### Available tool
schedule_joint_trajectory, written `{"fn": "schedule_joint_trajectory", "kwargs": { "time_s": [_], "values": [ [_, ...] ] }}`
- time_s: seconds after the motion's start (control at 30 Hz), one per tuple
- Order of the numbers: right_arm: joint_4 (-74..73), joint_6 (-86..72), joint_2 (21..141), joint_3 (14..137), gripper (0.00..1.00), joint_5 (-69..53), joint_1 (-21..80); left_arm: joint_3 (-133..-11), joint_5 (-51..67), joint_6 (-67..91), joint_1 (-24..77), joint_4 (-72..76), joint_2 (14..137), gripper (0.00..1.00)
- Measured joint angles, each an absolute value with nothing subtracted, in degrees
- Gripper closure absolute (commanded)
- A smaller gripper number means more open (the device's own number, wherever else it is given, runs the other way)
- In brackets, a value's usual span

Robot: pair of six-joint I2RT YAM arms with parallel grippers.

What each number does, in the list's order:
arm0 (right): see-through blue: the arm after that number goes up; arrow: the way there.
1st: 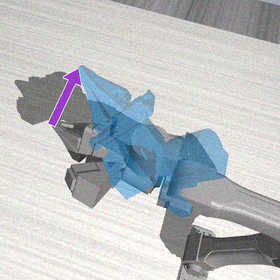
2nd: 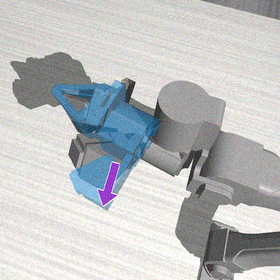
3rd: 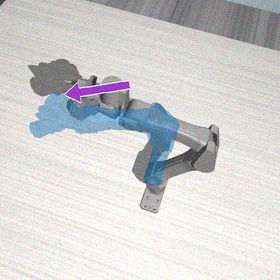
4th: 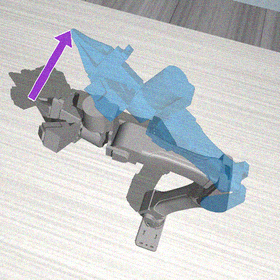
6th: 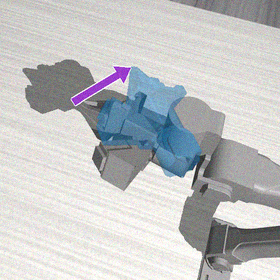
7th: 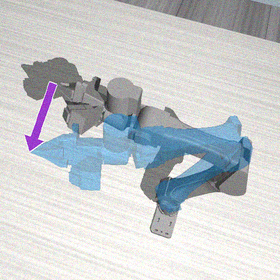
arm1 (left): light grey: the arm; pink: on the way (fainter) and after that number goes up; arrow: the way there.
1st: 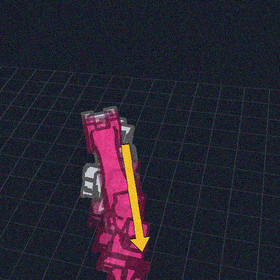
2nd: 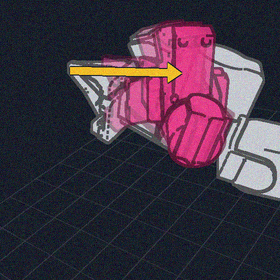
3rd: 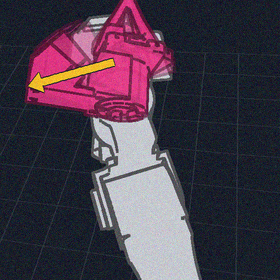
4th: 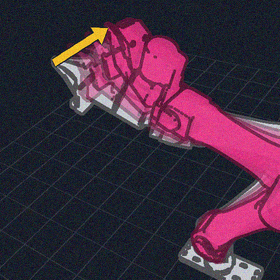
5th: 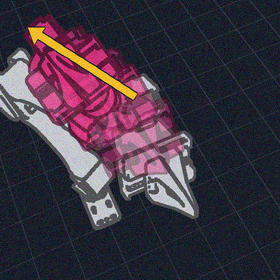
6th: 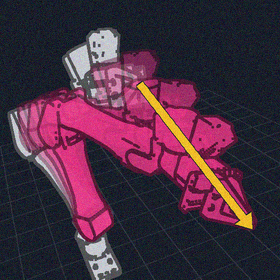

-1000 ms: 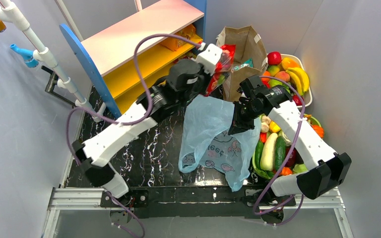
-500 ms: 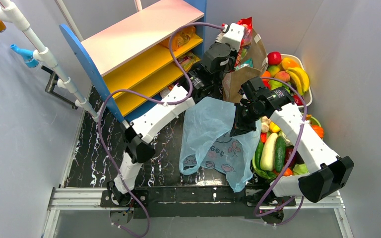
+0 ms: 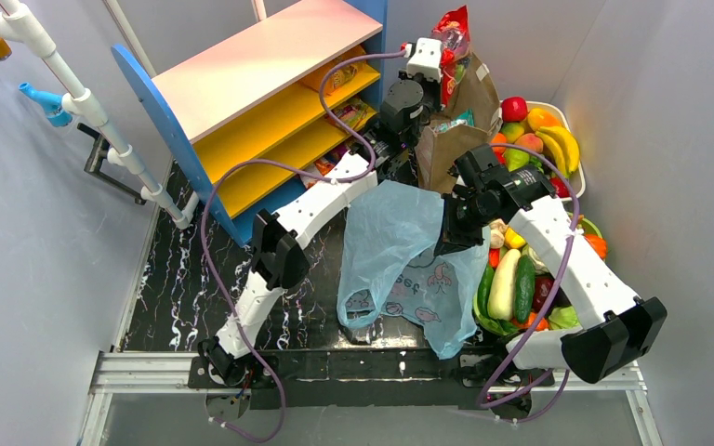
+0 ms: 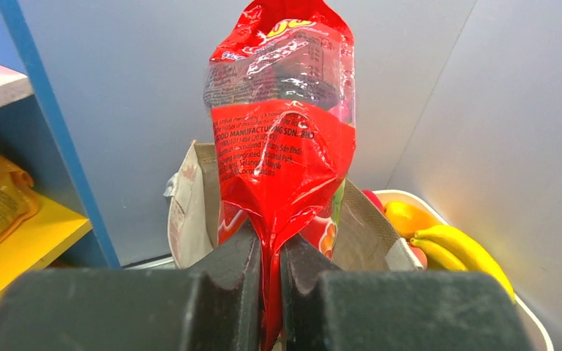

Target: Place the food into the grocery bag and tie it

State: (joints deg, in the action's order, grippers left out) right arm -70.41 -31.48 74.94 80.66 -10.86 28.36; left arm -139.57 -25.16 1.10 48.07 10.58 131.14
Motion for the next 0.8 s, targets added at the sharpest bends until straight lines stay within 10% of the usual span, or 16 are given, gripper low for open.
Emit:
{"fn": "schedule_joint_trajectory", "kwargs": {
  "time_s": [0.07,0.17,0.2,0.8],
  "values": [
    [-70.5,-31.3,74.9,80.7,0.99,-10.5,28.4,-139.6,-24.1,1.1,47.5,12.0,132.6,0.97],
    [-70.5,-31.1,75.0,80.7,0.99,-10.2,28.4,-139.6,-22.5,1.9,46.7,14.3,134.7,0.07],
    [-70.5,-31.1,75.0,80.7,0.99,-10.0,28.4,-139.9,-21.4,2.9,46.2,15.6,135.6,0.03],
    [-70.5,-31.1,79.0,83.6,0.99,-9.8,28.3,-133.3,-13.0,5.5,42.8,18.7,128.5,0.02]
  ]
}}
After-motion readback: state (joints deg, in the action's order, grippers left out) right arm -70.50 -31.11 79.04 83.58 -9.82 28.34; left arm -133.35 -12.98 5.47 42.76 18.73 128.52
